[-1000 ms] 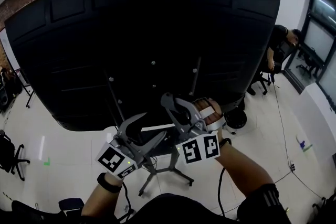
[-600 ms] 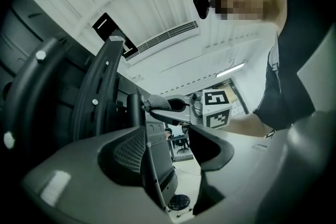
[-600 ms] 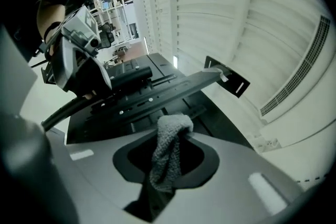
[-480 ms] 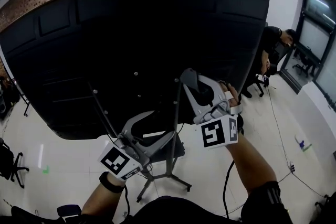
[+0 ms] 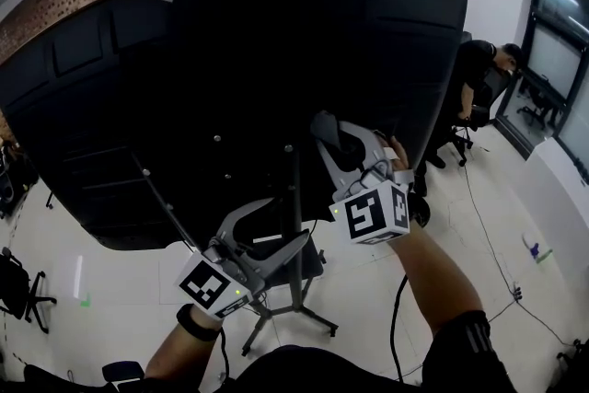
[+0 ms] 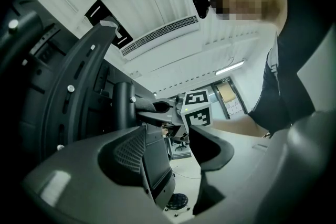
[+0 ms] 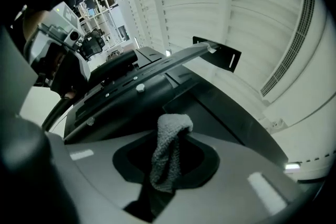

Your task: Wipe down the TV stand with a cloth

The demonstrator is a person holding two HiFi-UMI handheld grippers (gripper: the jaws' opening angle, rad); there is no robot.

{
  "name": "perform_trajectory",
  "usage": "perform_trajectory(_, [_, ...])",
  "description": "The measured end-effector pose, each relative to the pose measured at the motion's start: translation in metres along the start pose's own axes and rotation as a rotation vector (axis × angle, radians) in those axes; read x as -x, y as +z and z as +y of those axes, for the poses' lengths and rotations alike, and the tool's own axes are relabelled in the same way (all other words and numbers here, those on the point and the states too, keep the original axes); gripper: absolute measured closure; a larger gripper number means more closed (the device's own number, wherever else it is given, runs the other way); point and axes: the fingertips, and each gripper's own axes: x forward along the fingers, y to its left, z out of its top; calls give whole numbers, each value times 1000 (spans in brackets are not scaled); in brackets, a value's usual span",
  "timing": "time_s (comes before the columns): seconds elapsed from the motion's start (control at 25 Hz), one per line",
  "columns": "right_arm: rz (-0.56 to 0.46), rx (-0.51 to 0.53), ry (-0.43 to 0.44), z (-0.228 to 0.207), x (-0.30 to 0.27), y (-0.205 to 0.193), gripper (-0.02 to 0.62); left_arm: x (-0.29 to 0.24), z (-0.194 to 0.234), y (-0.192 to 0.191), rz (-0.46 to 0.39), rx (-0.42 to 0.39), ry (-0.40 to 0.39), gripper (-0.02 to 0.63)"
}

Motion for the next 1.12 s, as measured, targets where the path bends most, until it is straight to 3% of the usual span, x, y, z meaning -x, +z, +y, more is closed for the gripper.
perform_trajectory(0.4, [116,-17,-113,-55,28,-72,526,-37,-16,-14,-7,29,-56,325])
perform_trajectory(0.72, [172,-73,-163,-84,46,-103,526,-54,-24,-21,-7,47,-76,325])
perform_trajectory(0.88, [119,-71,-155,-72,49,-83,526,-50,-19,-23,-3,47,-52,325])
perform_trajectory(1.12, [-27,-54,4,6,27,-25,526,-35,-11,-20,-1,39,-5,325])
